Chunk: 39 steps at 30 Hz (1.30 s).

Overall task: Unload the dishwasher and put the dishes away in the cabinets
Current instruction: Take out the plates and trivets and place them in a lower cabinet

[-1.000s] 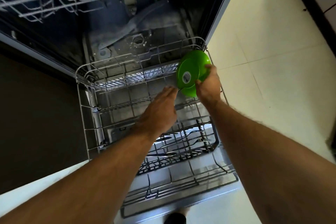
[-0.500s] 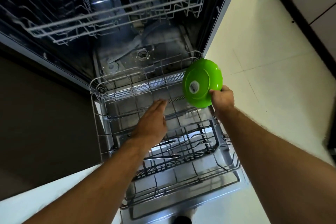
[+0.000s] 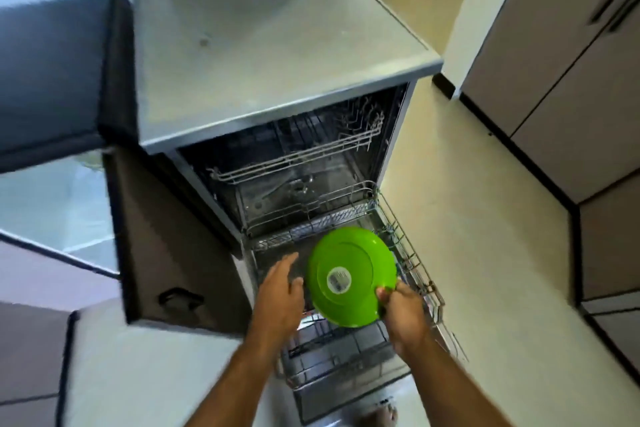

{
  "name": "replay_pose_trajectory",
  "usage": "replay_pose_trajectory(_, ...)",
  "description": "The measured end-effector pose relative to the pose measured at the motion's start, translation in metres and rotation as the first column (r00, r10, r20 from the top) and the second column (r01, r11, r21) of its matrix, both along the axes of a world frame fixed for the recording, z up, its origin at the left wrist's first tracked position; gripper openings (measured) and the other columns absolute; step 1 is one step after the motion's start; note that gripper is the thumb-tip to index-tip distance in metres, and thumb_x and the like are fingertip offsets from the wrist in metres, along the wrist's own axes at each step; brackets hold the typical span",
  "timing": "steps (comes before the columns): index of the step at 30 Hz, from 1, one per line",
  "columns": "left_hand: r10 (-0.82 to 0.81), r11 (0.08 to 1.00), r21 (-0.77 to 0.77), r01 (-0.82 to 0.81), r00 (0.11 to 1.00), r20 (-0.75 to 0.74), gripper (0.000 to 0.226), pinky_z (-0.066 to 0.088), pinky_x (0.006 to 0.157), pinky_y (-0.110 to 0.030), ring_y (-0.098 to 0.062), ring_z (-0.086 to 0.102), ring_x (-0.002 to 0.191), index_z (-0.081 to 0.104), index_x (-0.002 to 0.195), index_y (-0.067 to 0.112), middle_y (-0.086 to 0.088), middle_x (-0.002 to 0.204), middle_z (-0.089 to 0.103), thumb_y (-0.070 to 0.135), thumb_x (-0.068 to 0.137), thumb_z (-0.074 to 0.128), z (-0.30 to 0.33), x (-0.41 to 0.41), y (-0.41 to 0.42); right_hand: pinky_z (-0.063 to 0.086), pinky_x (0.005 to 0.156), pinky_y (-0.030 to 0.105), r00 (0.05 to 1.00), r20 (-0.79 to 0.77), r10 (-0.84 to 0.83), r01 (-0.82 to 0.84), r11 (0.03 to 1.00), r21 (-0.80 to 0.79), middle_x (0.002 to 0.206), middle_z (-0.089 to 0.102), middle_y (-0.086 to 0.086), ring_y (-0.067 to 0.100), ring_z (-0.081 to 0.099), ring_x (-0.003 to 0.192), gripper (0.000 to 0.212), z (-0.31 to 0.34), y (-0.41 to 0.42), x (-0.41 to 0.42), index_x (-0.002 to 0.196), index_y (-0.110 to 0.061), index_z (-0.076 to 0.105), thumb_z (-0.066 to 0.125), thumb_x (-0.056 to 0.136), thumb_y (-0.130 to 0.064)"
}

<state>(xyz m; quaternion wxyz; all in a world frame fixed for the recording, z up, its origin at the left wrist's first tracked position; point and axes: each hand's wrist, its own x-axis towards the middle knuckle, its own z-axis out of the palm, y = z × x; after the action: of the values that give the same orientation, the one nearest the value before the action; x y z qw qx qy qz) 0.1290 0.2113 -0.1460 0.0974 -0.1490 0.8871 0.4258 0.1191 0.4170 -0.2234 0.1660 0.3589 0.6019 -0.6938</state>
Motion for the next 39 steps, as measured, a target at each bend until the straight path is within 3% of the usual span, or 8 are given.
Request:
replay_pose_trajectory(10, 0.051, 0.997, 0.059, -0.048, 0.998, -0.045, 0.046, 0.035, 0.097, -0.023, -0.021, 0.051, 0.125, 0.047, 0.143, 0.017, -0.006, 0.141, 0.053, 0.013, 0.097, 0.049, 0.108, 0.095, -0.064, 0.054, 0.094, 0.052, 0.995, -0.070, 0.070, -0.075, 0.995, -0.071, 0.105, 0.071, 0.013, 0.031, 0.065, 0.100, 0.025, 0.147, -0.068, 0.091, 0.099, -0.012, 0.068, 0.050, 0.096, 0.005)
replay_pose_trajectory(18, 0.143, 0.988, 0.073, -0.138, 0.987, -0.077, 0.034, 0.044, 0.090, -0.022, -0.015, 0.062, 0.109, 0.063, 0.128, 0.019, -0.003, 0.126, 0.066, 0.016, 0.094, 0.059, 0.138, 0.184, -0.110, 0.055, 0.088, 0.052, 0.963, -0.099, 0.251, -0.262, 0.958, -0.120, 0.109, 0.070, 0.019, 0.034, 0.064, 0.099, 0.024, 0.195, -0.102, 0.144, 0.113, -0.002, 0.063, 0.046, 0.098, 0.006)
replay_pose_trajectory(21, 0.208, 0.977, 0.067, -0.203, 0.976, -0.071, 0.030, 0.045, 0.085, -0.020, -0.013, 0.065, 0.102, 0.067, 0.122, 0.018, 0.000, 0.118, 0.070, 0.014, 0.093, 0.061, 0.143, 0.214, -0.126, 0.058, 0.078, 0.044, 0.942, -0.117, 0.314, -0.328, 0.936, -0.128, 0.101, 0.072, 0.016, 0.030, 0.066, 0.092, 0.023, 0.203, -0.114, 0.158, 0.111, -0.002, 0.064, 0.045, 0.099, 0.005)
replay_pose_trajectory(25, 0.386, 0.916, 0.148, -0.373, 0.920, -0.065, 0.028, 0.052, 0.088, -0.031, -0.013, 0.067, 0.090, 0.066, 0.118, 0.022, 0.003, 0.115, 0.070, 0.014, 0.092, 0.063, 0.152, 0.258, -0.144, 0.054, 0.075, 0.042, 0.904, -0.139, 0.405, -0.424, 0.893, -0.152, 0.092, 0.073, 0.013, 0.028, 0.064, 0.083, 0.021, 0.207, -0.142, 0.177, 0.108, -0.002, 0.064, 0.046, 0.100, 0.004)
replay_pose_trajectory(29, 0.542, 0.817, 0.261, -0.514, 0.839, -0.044, 0.027, 0.055, 0.091, -0.045, -0.013, 0.067, 0.099, 0.066, 0.110, 0.031, 0.009, 0.109, 0.070, 0.025, 0.084, 0.067, 0.154, 0.296, -0.175, 0.056, 0.073, 0.040, 0.863, -0.182, 0.471, -0.502, 0.841, -0.202, 0.093, 0.073, 0.012, 0.026, 0.065, 0.083, 0.023, 0.209, -0.178, 0.201, 0.109, -0.002, 0.064, 0.044, 0.100, 0.004)
replay_pose_trajectory(31, 0.597, 0.767, 0.315, -0.560, 0.802, -0.027, 0.033, 0.056, 0.089, -0.047, -0.014, 0.067, 0.101, 0.067, 0.106, 0.033, 0.011, 0.107, 0.070, 0.035, 0.073, 0.067, 0.150, 0.317, -0.195, 0.057, 0.073, 0.040, 0.843, -0.185, 0.506, -0.537, 0.815, -0.219, 0.095, 0.073, 0.013, 0.028, 0.065, 0.085, 0.024, 0.210, -0.199, 0.212, 0.111, -0.002, 0.064, 0.043, 0.100, 0.004)
replay_pose_trajectory(34, 0.645, 0.713, 0.368, -0.597, 0.764, -0.011, 0.038, 0.057, 0.087, -0.048, -0.016, 0.069, 0.097, 0.069, 0.104, 0.030, 0.008, 0.104, 0.073, 0.034, 0.067, 0.070, 0.148, 0.340, -0.225, 0.055, 0.091, 0.050, 0.822, -0.175, 0.542, -0.570, 0.782, -0.251, 0.108, 0.071, 0.020, 0.035, 0.064, 0.099, 0.025, 0.209, -0.229, 0.221, 0.117, 0.000, 0.061, 0.044, 0.100, 0.004)
replay_pose_trajectory(39, 0.676, 0.672, 0.424, -0.608, 0.737, -0.015, 0.041, 0.054, 0.093, -0.041, -0.012, 0.067, 0.103, 0.071, 0.109, 0.027, 0.008, 0.108, 0.072, 0.017, 0.070, 0.070, 0.147, 0.349, -0.281, 0.061, 0.074, 0.040, 0.810, -0.166, 0.562, -0.585, 0.757, -0.292, 0.104, 0.070, 0.018, 0.032, 0.065, 0.094, 0.026, 0.210, -0.293, 0.217, 0.115, -0.001, 0.061, 0.040, 0.101, 0.005)
